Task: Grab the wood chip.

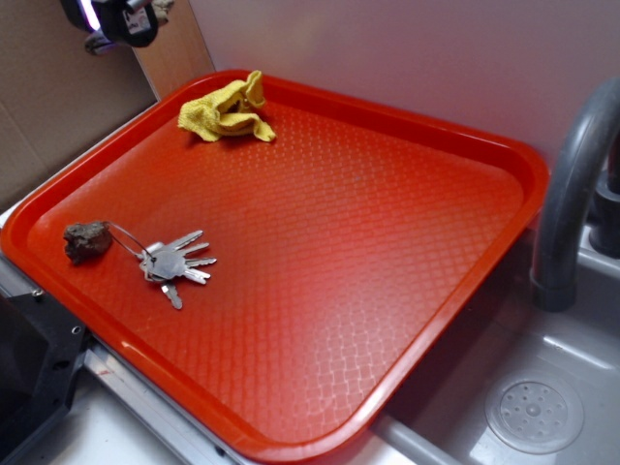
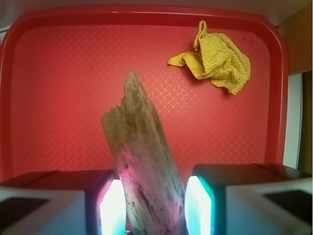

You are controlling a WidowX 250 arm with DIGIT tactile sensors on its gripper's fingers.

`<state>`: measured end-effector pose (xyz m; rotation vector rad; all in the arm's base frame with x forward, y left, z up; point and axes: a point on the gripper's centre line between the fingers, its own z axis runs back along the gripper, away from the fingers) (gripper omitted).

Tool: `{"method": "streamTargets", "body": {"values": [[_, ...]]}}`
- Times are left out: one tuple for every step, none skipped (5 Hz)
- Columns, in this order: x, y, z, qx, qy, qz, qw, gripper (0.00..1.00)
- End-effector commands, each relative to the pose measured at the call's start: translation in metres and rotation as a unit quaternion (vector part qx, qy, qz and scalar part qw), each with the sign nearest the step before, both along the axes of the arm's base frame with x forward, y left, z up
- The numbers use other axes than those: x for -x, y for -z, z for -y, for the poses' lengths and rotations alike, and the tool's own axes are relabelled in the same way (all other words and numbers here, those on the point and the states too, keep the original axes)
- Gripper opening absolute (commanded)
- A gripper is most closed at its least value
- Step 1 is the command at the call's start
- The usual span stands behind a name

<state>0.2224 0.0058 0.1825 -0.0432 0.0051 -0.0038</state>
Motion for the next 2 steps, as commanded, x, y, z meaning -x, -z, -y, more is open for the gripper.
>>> {"method": "streamTargets", "body": {"values": [[-0.0079, -0.0147, 0.0046, -0.001, -0.003, 0.021, 1.000, 0.00], [-0.0068, -0.0148, 0.0043, 0.000, -0.003, 0.021, 1.000, 0.00]]}}
